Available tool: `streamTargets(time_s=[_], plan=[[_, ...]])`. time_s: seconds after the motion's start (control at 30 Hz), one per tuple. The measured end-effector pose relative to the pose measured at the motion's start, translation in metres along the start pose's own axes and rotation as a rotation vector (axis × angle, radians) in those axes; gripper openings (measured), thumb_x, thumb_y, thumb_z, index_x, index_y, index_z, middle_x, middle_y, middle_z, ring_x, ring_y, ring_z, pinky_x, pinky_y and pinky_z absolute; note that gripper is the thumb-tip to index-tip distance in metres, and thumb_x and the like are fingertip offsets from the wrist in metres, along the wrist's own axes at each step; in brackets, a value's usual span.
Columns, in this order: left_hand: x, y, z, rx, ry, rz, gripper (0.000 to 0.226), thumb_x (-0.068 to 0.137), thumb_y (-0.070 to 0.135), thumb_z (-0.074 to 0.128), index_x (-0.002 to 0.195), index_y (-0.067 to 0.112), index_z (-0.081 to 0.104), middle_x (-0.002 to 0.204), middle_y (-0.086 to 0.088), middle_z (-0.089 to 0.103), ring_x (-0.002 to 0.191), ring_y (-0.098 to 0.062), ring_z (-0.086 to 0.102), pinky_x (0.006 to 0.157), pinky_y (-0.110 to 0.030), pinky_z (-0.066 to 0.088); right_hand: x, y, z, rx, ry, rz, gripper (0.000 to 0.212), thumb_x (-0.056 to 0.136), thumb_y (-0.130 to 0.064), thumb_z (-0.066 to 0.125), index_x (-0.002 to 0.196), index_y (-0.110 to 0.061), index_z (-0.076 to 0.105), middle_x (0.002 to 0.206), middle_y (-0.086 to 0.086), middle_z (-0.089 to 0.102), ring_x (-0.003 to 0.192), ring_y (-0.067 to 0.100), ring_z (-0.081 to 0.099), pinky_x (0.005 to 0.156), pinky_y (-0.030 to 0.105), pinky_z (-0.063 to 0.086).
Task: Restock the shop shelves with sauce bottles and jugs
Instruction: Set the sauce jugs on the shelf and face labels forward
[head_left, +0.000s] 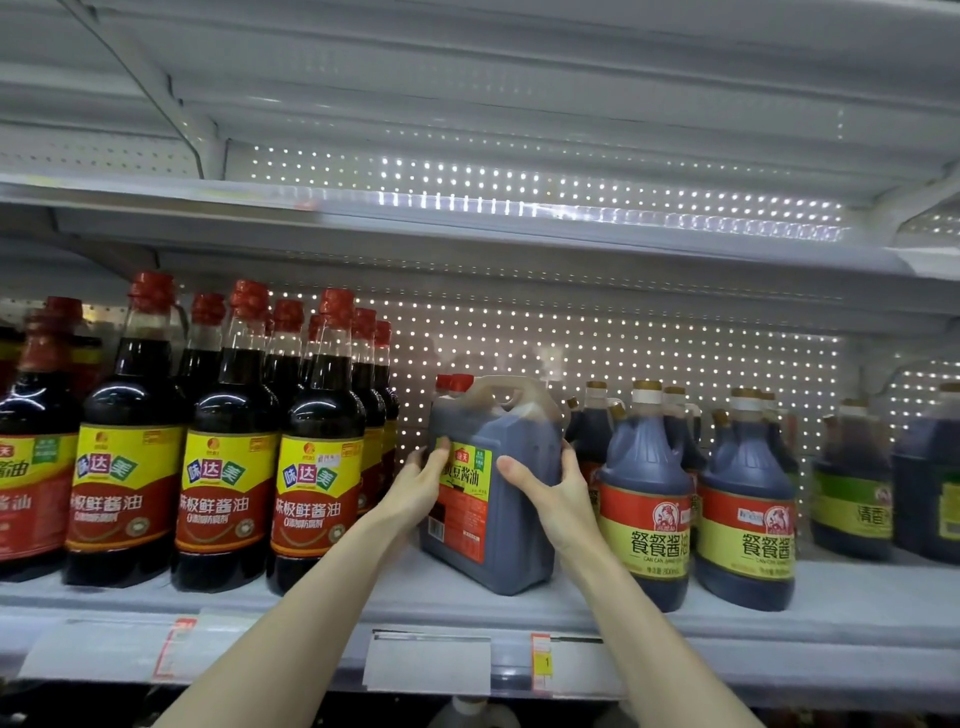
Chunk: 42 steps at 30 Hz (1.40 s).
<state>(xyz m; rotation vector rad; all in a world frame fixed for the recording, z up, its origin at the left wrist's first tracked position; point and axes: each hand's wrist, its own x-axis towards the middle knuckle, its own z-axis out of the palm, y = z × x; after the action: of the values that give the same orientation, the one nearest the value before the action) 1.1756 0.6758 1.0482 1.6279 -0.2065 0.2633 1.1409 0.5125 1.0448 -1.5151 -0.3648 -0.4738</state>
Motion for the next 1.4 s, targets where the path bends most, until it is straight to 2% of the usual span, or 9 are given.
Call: streamTargets(time_s=[0.2, 0.3, 0.37, 0.6, 0.73, 0.83, 1.0, 1.17, 1.4], plan=[[-0.002, -0.008, 0.003, 0.029, 0.042, 0.023, 0.074, 0.096, 0.05, 0.042, 0.152, 0.013, 0.011, 0.146, -0.009, 0.042, 0.132, -0.025, 0.043, 0.106, -0.037, 0.035, -0.005, 0.002, -0.004, -0.013, -0.035, 0.02, 0.073, 0.082, -0.04, 0.069, 0.143, -0.028, 0.032, 0.127, -0.012, 0.052, 0.106, 0.002, 0.054, 0.078, 0.019, 0.048], [-0.005, -0.011, 0.001, 0.066, 0.062, 0.024, 0.081, 0.091, 0.061, 0.043, 0.152, 0.018, 0.01, 0.149, -0.007, 0.039, 0.134, -0.024, 0.04, 0.11, -0.042, 0.033, -0.005, 0.009, -0.007, -0.059, 0.001, 0.061, 0.084, 0.082, -0.052, 0.062, 0.152, -0.029, 0.021, 0.147, -0.005, 0.042, 0.13, 0.018, 0.046, 0.103, 0.039, 0.045], [-0.009, -0.015, 0.0, 0.06, 0.062, 0.022, 0.084, 0.086, 0.068, 0.044, 0.151, 0.028, 0.009, 0.15, -0.006, 0.037, 0.134, -0.025, 0.039, 0.11, -0.049, 0.033, -0.002, 0.011, -0.008, -0.111, 0.019, 0.092, 0.078, 0.087, -0.055, 0.056, 0.152, -0.03, 0.02, 0.149, -0.002, 0.042, 0.133, 0.021, 0.044, 0.108, 0.044, 0.041], [-0.011, -0.016, -0.003, -0.015, 0.059, 0.006, 0.074, 0.09, 0.061, 0.044, 0.15, 0.032, 0.011, 0.149, -0.01, 0.036, 0.126, -0.026, 0.047, 0.105, -0.047, 0.04, 0.006, 0.013, 0.0, -0.253, 0.04, 0.151, 0.063, 0.098, -0.054, 0.032, 0.153, -0.027, 0.017, 0.148, 0.006, 0.043, 0.134, 0.028, 0.043, 0.11, 0.049, 0.038], [-0.014, -0.022, -0.002, -0.027, 0.084, 0.064, 0.07, 0.094, 0.048, 0.049, 0.151, 0.025, 0.014, 0.15, -0.007, 0.033, 0.122, -0.02, 0.048, 0.095, -0.036, 0.045, 0.011, 0.016, 0.001, -0.139, 0.059, 0.186, 0.049, 0.102, -0.045, 0.032, 0.143, -0.019, 0.036, 0.128, 0.007, 0.059, 0.117, 0.025, 0.057, 0.102, 0.046, 0.045], [-0.011, -0.027, -0.004, -0.057, 0.087, 0.077, 0.073, 0.087, 0.056, 0.054, 0.147, 0.034, 0.02, 0.147, -0.008, 0.036, 0.122, -0.021, 0.05, 0.099, -0.042, 0.047, 0.016, 0.018, 0.003, -0.082, 0.085, 0.207, 0.042, 0.103, -0.041, 0.033, 0.137, -0.02, 0.042, 0.114, 0.006, 0.064, 0.107, 0.024, 0.061, 0.099, 0.046, 0.048], [-0.005, -0.028, -0.004, -0.075, 0.094, 0.053, 0.105, 0.047, 0.088, 0.056, 0.138, 0.047, 0.025, 0.142, -0.003, 0.041, 0.12, -0.022, 0.053, 0.097, -0.047, 0.049, 0.025, 0.025, 0.005, -0.069, 0.085, 0.223, 0.049, 0.102, -0.043, 0.034, 0.147, -0.024, 0.034, 0.123, 0.007, 0.062, 0.112, 0.024, 0.06, 0.101, 0.046, 0.047], [0.0, -0.029, -0.004, -0.046, 0.081, 0.029, 0.107, 0.044, 0.09, 0.053, 0.138, 0.049, 0.023, 0.146, 0.0, 0.038, 0.126, -0.022, 0.048, 0.103, -0.051, 0.042, 0.031, 0.027, 0.005, -0.05, 0.079, 0.233, 0.047, 0.103, -0.041, 0.033, 0.148, -0.026, 0.032, 0.109, 0.001, 0.064, 0.105, 0.022, 0.061, 0.096, 0.042, 0.048], [0.003, -0.03, -0.002, -0.023, 0.084, 0.012, 0.093, 0.062, 0.08, 0.051, 0.142, 0.046, 0.019, 0.151, 0.0, 0.032, 0.13, -0.024, 0.044, 0.105, -0.05, 0.037, 0.041, 0.034, 0.004, -0.067, 0.076, 0.233, 0.048, 0.102, -0.044, 0.032, 0.149, -0.031, 0.029, 0.12, 0.004, 0.062, 0.109, 0.026, 0.06, 0.098, 0.045, 0.048]])
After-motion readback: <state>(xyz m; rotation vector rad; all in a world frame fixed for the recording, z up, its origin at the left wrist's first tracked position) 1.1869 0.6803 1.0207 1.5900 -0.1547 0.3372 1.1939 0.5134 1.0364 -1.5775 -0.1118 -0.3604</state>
